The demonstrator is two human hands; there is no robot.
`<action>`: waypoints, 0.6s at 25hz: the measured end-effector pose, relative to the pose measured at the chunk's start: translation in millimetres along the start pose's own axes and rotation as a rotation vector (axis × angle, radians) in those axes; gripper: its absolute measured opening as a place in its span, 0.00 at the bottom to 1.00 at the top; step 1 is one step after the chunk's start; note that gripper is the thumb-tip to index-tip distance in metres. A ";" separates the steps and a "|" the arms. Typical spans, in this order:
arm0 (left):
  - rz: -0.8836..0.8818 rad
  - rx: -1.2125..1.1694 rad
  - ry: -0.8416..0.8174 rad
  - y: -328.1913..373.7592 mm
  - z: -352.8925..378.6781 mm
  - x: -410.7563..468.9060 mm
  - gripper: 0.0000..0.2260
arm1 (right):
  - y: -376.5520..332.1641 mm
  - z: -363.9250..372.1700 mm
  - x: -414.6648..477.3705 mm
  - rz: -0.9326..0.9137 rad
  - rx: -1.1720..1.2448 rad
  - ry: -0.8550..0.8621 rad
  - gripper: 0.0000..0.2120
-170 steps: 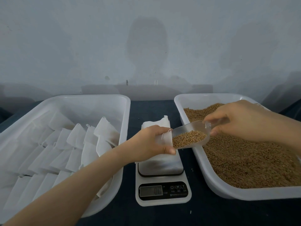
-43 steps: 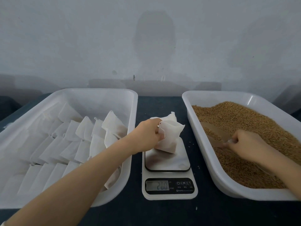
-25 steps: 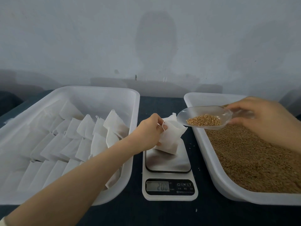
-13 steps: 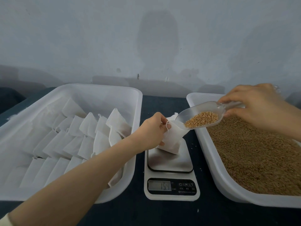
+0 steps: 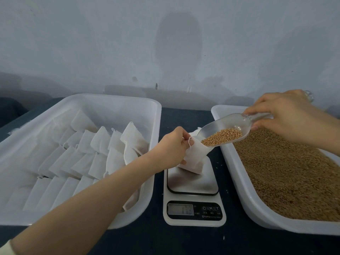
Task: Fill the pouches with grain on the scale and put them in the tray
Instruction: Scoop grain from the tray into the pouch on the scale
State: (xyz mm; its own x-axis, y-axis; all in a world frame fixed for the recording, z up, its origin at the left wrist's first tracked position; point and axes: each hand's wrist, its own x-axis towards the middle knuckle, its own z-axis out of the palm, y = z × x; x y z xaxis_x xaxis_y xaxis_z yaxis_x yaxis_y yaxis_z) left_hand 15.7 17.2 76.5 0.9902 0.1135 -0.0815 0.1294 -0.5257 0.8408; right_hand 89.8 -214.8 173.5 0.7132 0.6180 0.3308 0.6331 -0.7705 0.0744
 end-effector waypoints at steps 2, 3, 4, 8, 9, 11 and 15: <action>0.003 -0.006 0.003 -0.7 0.2 -0.2 0.02 | 1.1 0.0 0.9 0.006 -0.006 -0.005 0.17; 0.005 -0.011 0.003 -1.0 0.3 -0.1 0.02 | 1.2 -0.3 1.7 0.009 -0.007 -0.006 0.16; 0.005 -0.018 0.004 -1.2 0.4 -0.3 0.02 | 1.1 -0.3 2.4 0.001 -0.009 0.000 0.16; -0.004 -0.025 -0.001 -0.4 0.2 0.3 0.01 | 0.1 -0.5 3.8 -0.045 -0.021 0.029 0.15; -0.004 -0.023 -0.004 -0.1 0.3 0.5 0.01 | 0.0 -0.7 3.8 -0.045 -0.023 0.030 0.15; -0.002 -0.023 -0.007 0.2 0.2 0.5 0.01 | -0.3 -1.3 4.2 -0.030 -0.019 0.020 0.15; 0.000 -0.032 -0.006 -0.7 0.3 0.7 0.02 | -1.4 -1.8 3.7 -0.006 -0.013 0.010 0.15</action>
State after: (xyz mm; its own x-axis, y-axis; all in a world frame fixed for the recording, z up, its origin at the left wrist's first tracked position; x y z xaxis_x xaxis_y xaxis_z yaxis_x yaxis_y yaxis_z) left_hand 16.2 17.4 75.6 0.9905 0.1081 -0.0850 0.1280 -0.4984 0.8575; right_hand 91.0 -211.7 176.3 0.7062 0.6209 0.3402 0.6332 -0.7688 0.0888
